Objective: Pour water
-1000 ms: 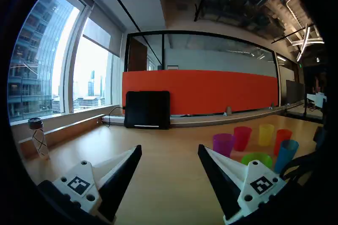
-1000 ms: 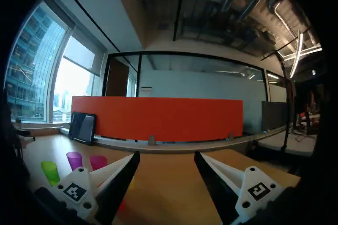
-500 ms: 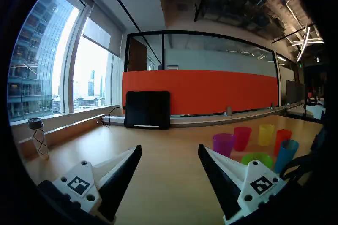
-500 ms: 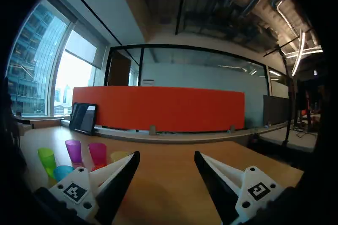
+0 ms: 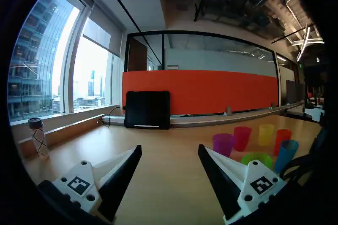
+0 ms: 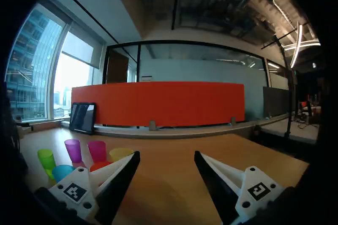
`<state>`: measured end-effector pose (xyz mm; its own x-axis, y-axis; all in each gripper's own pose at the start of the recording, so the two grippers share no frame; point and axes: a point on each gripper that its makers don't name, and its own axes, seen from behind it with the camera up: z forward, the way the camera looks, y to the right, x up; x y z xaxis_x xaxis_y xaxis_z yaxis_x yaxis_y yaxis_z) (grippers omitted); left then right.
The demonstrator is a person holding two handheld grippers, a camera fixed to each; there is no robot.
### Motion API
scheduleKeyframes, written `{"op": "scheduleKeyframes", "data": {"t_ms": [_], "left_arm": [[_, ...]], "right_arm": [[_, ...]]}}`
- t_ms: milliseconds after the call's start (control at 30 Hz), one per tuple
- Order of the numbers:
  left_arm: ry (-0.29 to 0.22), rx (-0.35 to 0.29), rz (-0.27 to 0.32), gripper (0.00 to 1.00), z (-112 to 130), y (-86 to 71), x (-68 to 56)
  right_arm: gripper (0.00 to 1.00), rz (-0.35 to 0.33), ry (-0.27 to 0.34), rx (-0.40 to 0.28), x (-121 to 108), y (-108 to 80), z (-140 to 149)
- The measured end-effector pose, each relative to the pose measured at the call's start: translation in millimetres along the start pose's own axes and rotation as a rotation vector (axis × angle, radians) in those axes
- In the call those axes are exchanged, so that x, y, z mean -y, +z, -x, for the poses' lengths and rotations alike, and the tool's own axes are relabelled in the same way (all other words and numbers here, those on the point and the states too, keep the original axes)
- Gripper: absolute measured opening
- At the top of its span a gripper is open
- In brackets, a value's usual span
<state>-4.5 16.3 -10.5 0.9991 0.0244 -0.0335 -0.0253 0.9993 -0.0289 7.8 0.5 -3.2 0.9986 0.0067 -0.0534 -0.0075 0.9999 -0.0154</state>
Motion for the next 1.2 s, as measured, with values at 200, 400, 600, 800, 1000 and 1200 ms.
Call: {"op": "scheduleKeyframes", "data": {"t_ms": [200, 400, 600, 800, 1000, 1200], "left_arm": [[0.000, 0.000, 0.000, 0.99, 0.1, 0.3, 0.0], [0.000, 0.000, 0.000, 0.99, 0.1, 0.9, -0.1], [0.000, 0.000, 0.000, 0.99, 0.3, 0.8, 0.1], [0.000, 0.000, 0.000, 0.99, 0.2, 0.8, 0.6], [0.000, 0.000, 0.000, 0.99, -0.1, 0.7, 0.9], [0.000, 0.000, 0.000, 0.99, 0.1, 0.7, 0.3]], "right_arm": [[0.99, 0.001, -0.002, 0.014, 1.6, 1.6, 4.3], [0.99, 0.002, -0.002, 0.012, 1.2, 3.5, 5.7], [0.99, 0.010, -0.010, 0.016, -1.0, 3.8, 9.5], [0.99, 0.012, -0.008, 0.024, -2.4, 5.2, 13.1], [0.99, 0.012, -0.009, 0.025, -2.7, 4.3, 11.7], [1.00, 0.010, -0.009, 0.025, -2.0, 2.7, 11.3]]}}
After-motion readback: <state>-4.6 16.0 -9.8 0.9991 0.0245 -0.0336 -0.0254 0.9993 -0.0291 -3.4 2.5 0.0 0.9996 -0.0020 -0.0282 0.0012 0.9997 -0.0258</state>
